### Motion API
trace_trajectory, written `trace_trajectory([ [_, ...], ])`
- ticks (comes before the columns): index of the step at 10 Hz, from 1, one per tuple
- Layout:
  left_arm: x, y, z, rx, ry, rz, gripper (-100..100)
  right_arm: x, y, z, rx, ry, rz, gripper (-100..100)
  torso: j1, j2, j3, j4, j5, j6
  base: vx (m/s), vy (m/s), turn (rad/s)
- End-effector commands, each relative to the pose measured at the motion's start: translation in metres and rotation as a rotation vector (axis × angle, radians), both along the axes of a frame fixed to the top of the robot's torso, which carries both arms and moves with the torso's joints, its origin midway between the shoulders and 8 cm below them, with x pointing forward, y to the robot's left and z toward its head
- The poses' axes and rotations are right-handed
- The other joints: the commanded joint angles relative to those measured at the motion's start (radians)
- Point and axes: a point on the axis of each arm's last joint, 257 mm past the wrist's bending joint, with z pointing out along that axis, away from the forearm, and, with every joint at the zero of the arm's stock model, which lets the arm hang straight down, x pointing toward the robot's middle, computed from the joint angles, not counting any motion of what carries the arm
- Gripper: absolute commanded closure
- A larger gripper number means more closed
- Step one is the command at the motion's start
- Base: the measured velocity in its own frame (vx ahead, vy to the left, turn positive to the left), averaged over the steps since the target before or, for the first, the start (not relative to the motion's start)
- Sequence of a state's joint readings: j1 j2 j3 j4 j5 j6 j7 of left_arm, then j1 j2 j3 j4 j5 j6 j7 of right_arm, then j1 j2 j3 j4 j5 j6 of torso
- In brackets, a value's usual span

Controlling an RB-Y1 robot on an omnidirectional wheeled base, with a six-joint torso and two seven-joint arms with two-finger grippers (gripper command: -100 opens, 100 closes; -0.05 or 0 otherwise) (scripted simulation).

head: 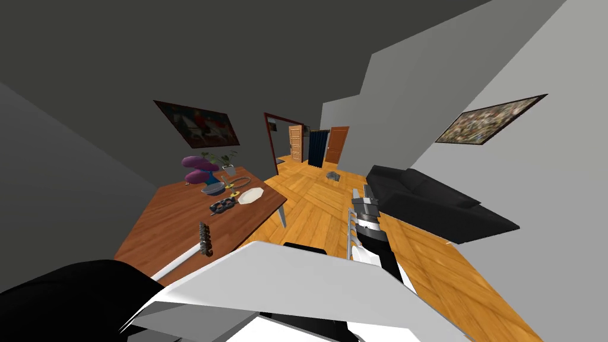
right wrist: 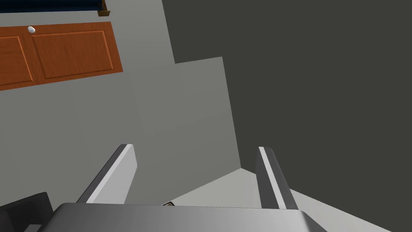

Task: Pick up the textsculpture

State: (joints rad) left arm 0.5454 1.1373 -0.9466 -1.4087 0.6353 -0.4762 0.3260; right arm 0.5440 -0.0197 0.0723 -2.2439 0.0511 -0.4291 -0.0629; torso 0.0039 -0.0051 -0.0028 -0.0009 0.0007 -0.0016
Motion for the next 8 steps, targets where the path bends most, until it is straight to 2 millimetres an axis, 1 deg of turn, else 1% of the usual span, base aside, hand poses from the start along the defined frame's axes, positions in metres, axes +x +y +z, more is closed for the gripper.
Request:
trace_trajectory([
  [1,-0.033,0.031,-0.007,0.058,0.082,-0.004,-100,0.0,0.0,0.0,0.0,0.0,0.0,0,0.0,0.0,0.0,0.0,0.0,0.0,0.07,0.03,-0.139],
  [2,-0.055,0.054,-0.007,0.094,0.135,0.001,-100,0.0,0.0,0.0,0.0,0.0,0.0,0,0.0,0.0,0.0,0.0,0.0,0.001,0.086,0.05,-0.279],
  [3,-0.059,0.059,-0.007,0.104,0.143,-0.004,-100,0.0,0.0,0.0,0.0,0.0,0.0,0,0.001,-0.001,0.0,0.0,0.0,0.001,0.072,0.052,-0.105],
  [4,-0.081,0.081,-0.005,0.138,0.196,-0.004,-100,0.0,0.0,0.0,0.0,0.0,0.0,0,0.001,0.0,0.0,0.0,0.0,0.0,0.081,0.058,-0.122],
  [5,-0.083,0.086,-0.005,0.149,0.2,-0.004,-100,0.0,0.0,0.0,0.0,0.0,0.0,0,0.001,0.0,0.0,0.0,0.0,0.001,0.055,0.04,-0.086],
  [6,-0.105,0.113,0.0,0.194,0.252,-0.003,-100,0.0,0.0,0.0,0.0,0.0,0.0,0,0.0,0.001,0.0,0.0,0.0,0.0,0.059,0.033,-0.181],
  [7,-0.123,0.135,0.006,0.229,0.295,-0.003,-100,0.0,0.0,0.0,0.0,0.0,0.0,0,0.0,0.0,0.0,0.0,0.0,0.001,0.088,0.062,-0.253],
  [8,-0.126,0.138,0.006,0.237,0.299,-0.003,-100,0.0,0.0,0.0,0.0,0.0,0.0,0,0.001,-0.001,0.0,0.0,0.0,0.001,0.068,0.06,-0.077],
])
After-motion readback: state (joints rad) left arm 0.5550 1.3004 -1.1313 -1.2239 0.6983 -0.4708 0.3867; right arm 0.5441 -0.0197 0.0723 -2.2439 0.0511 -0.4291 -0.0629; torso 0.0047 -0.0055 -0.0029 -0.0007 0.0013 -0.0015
